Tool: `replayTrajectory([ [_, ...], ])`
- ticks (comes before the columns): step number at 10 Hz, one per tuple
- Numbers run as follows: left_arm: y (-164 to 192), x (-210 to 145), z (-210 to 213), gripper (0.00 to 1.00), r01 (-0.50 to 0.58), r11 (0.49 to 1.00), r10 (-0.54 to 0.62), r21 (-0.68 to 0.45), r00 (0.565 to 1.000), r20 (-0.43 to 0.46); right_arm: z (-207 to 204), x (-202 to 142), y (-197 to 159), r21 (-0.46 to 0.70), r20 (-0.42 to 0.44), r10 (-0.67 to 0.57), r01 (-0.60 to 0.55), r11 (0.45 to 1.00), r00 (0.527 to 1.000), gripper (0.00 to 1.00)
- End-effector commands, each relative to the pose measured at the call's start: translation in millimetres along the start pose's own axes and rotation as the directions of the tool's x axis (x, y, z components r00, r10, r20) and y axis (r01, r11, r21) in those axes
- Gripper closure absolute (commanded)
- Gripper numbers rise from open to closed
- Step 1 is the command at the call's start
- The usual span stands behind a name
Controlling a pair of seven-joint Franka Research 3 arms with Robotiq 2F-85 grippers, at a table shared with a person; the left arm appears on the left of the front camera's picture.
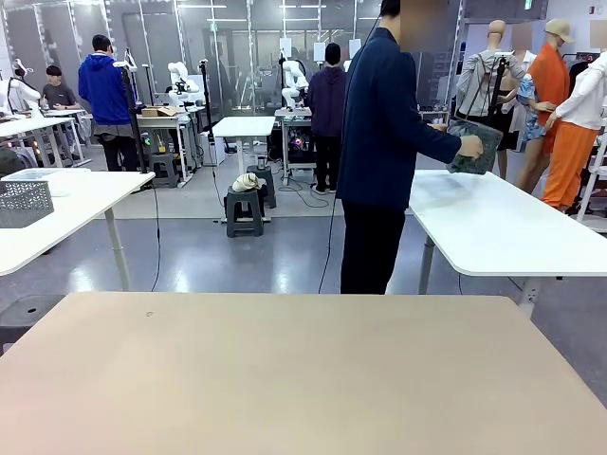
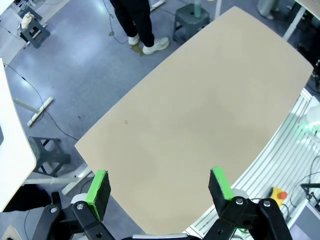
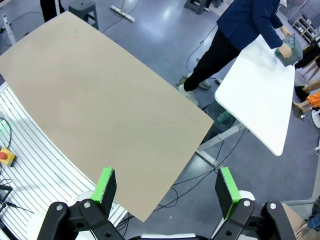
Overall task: Fold the towels and place them in the basket.
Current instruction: When a person lays out a Towel with hook on the table, fold it in half twice.
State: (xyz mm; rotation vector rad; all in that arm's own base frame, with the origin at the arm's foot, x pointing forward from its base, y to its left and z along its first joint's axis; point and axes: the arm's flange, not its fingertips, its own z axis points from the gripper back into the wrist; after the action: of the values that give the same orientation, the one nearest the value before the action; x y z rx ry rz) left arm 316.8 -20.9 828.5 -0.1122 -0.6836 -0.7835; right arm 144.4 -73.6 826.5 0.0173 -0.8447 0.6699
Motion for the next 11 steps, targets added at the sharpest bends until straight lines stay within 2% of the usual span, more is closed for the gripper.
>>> replayTrajectory([
  [1,-1,-1,2,0.0,0.021,1.0,-0.021,0.0,1.0,0.002,0,-1,-1,-0.003,0.001,-0.003,0.003,1.0,1.0,0.0],
  [6,0,0,0,0.0,0.0,1.0,0.0,0.0,1.0,0.0,0,-1,-1,-0.003,0.001,-0.003,0.003,1.0,1.0,0.0],
  [7,10,-9,2,0.0,0.025,0.999,-0.025,-0.02,1.0,0.018,0,-1,-1,-0.003,0.001,-0.003,0.003,1.0,1.0,0.0],
  [11,31,-43,14,0.0,-0.018,0.998,0.021,-0.064,0.999,0.032,0,-1,-1,-0.003,0.001,-0.003,0.003,1.0,1.0,0.0],
])
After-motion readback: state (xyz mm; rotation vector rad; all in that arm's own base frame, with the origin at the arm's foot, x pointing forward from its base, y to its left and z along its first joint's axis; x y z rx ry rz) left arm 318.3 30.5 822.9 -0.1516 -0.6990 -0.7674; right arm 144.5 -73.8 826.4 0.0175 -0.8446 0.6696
